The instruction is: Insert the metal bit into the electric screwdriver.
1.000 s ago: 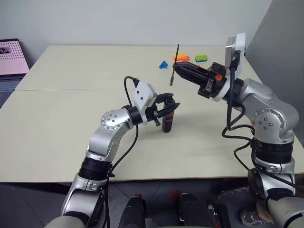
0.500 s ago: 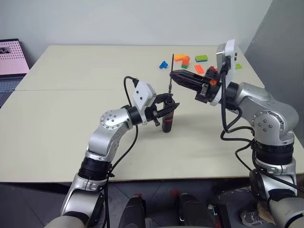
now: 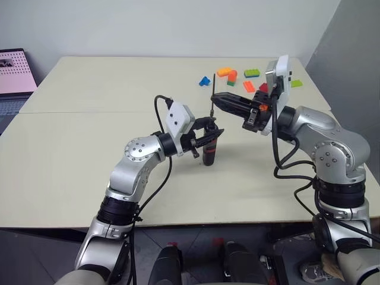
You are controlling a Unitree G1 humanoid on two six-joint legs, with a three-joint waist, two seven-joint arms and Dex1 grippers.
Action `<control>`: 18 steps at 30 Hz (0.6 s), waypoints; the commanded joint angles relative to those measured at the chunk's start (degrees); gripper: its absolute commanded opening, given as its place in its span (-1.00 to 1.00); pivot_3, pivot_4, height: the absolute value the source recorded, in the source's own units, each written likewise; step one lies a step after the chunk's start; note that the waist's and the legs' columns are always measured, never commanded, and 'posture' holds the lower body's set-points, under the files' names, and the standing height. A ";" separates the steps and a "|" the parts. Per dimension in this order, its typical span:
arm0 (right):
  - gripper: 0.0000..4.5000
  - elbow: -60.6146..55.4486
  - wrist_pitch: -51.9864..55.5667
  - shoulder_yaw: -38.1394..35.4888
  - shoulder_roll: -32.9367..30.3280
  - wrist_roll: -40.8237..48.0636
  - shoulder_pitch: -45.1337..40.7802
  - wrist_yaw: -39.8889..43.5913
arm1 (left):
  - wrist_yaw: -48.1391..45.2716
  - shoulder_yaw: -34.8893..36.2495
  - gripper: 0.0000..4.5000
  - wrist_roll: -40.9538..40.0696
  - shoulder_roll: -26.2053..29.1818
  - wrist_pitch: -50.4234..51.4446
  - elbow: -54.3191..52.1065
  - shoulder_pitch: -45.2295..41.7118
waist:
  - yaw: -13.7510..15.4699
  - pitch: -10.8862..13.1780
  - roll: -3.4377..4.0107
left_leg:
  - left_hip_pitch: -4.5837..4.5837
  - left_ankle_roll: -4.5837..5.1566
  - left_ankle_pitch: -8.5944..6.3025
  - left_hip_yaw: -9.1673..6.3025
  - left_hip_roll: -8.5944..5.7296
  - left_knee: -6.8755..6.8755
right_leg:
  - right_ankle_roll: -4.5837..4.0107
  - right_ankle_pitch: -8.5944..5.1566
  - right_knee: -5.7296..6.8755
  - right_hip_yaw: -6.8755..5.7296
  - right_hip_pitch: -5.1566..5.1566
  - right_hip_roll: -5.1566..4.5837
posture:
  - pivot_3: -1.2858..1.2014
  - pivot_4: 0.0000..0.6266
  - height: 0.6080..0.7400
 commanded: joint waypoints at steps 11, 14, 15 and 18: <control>-1.00 -1.32 -1.17 -0.41 -1.15 0.13 -0.55 0.88 | -0.25 0.33 -0.30 0.28 0.34 -0.36 -1.61 0.68 | 0.00 0.00 0.00 | 0.00 0.00 0.00 0.00 0.00 0.00 | 0.00 0.00 0.00 0.00 0.01 0.00 | 0.03 -0.52 1.00; -1.00 -1.67 -0.74 -1.06 -1.09 1.17 -0.99 0.57 | -0.26 0.35 -0.30 0.31 0.33 -0.42 -1.54 0.70 | 0.00 0.00 0.00 | 0.00 0.00 0.00 -0.01 0.00 0.00 | 0.00 0.00 0.00 0.00 0.01 0.00 | 0.03 -0.52 1.00; -1.00 -1.70 -0.86 -1.06 -1.21 1.15 -1.01 0.53 | -0.26 0.33 -0.30 0.33 0.31 -0.44 -1.49 0.68 | 0.00 0.00 0.00 | 0.01 0.00 0.00 -0.01 0.00 0.00 | 0.00 0.00 0.00 0.01 0.01 0.00 | 0.03 -0.52 1.00; -1.00 -1.81 -0.98 -0.99 -1.43 1.26 -0.96 0.35 | -0.29 0.32 -0.30 0.32 0.31 -0.42 -1.50 0.69 | 0.00 0.00 0.00 | 0.01 0.00 0.00 -0.01 0.00 0.00 | 0.00 0.00 0.00 0.00 0.01 0.00 | 0.03 -0.52 1.00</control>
